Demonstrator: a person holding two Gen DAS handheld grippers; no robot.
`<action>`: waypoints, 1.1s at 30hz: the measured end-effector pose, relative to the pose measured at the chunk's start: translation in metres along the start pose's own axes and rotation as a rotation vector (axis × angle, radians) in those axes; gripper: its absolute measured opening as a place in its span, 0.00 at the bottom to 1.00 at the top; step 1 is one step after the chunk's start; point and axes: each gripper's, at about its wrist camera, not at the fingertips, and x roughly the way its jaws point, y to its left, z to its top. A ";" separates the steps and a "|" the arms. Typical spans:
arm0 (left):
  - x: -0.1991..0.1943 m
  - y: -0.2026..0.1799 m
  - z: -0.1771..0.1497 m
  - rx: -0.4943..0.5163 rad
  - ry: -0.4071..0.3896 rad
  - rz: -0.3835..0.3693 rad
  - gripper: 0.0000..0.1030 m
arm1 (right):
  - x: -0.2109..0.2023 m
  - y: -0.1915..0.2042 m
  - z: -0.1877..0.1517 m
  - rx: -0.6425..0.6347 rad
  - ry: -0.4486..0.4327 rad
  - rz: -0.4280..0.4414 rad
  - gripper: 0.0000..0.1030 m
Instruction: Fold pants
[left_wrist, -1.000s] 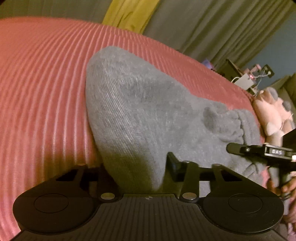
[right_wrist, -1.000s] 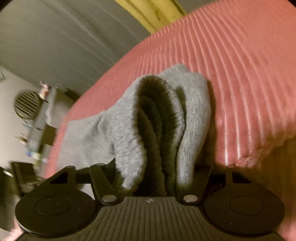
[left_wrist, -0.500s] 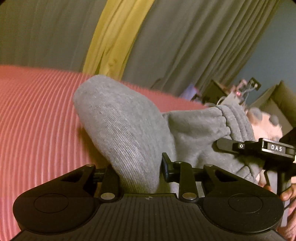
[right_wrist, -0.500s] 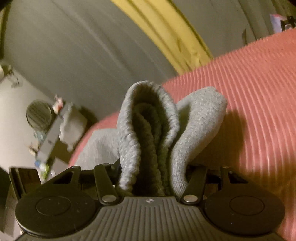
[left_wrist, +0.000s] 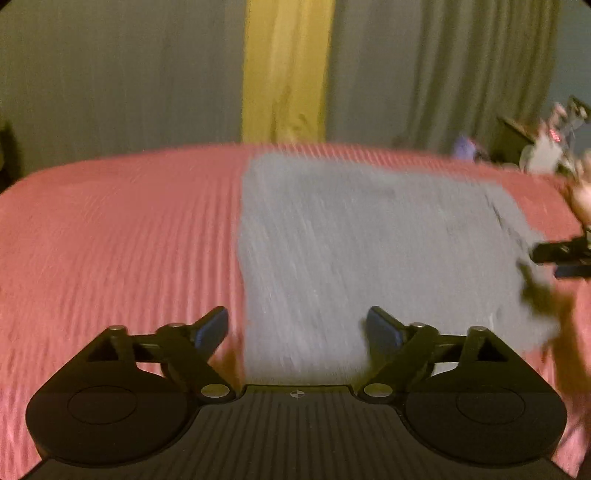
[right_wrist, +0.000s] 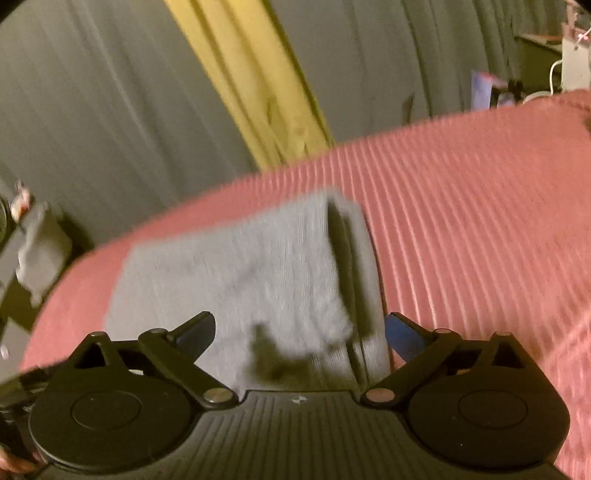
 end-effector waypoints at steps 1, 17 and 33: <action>0.003 0.000 -0.007 0.009 0.015 0.005 0.92 | 0.006 0.000 -0.008 -0.011 0.024 -0.018 0.96; -0.016 0.006 -0.082 -0.093 0.309 0.017 0.95 | -0.027 0.041 -0.109 -0.392 0.103 -0.258 0.96; -0.066 -0.063 -0.132 0.013 0.345 0.029 0.95 | -0.045 0.083 -0.203 -0.435 0.328 -0.282 0.96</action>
